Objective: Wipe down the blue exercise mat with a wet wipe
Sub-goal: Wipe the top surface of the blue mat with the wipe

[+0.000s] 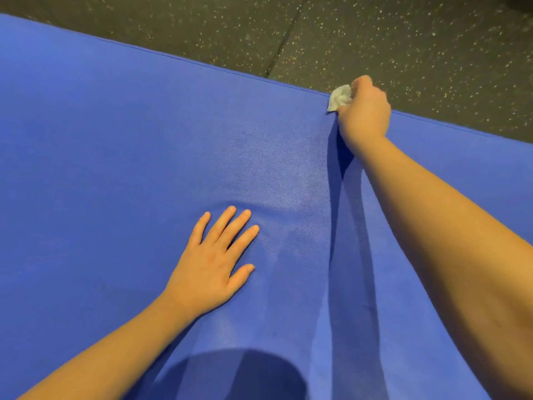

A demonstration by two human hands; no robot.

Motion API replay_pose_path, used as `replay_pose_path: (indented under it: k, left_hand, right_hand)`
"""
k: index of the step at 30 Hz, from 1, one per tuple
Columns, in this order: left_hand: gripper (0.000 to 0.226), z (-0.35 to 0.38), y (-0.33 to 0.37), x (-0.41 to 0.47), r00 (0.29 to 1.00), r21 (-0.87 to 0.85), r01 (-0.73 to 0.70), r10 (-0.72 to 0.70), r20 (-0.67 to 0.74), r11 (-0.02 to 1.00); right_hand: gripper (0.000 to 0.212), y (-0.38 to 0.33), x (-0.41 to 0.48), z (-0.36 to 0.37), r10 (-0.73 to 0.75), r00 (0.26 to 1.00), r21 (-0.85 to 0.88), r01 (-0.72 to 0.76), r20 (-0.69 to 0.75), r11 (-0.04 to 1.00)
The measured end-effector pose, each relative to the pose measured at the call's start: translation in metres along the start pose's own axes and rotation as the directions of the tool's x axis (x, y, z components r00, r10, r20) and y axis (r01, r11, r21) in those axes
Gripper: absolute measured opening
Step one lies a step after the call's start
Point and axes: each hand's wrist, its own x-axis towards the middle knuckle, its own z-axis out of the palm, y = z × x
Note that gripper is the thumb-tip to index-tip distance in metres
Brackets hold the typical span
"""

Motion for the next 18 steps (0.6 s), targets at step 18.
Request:
replay_pose_path:
  k: [18]
  left_hand:
    - [0.059, 0.001, -0.001, 0.0, 1.0, -0.01, -0.001, 0.001, -0.019, 1.0]
  right_hand:
    - [0.026, -0.03, -0.057, 0.015, -0.64, 0.756, -0.002, 0.646, 0.138, 0.763]
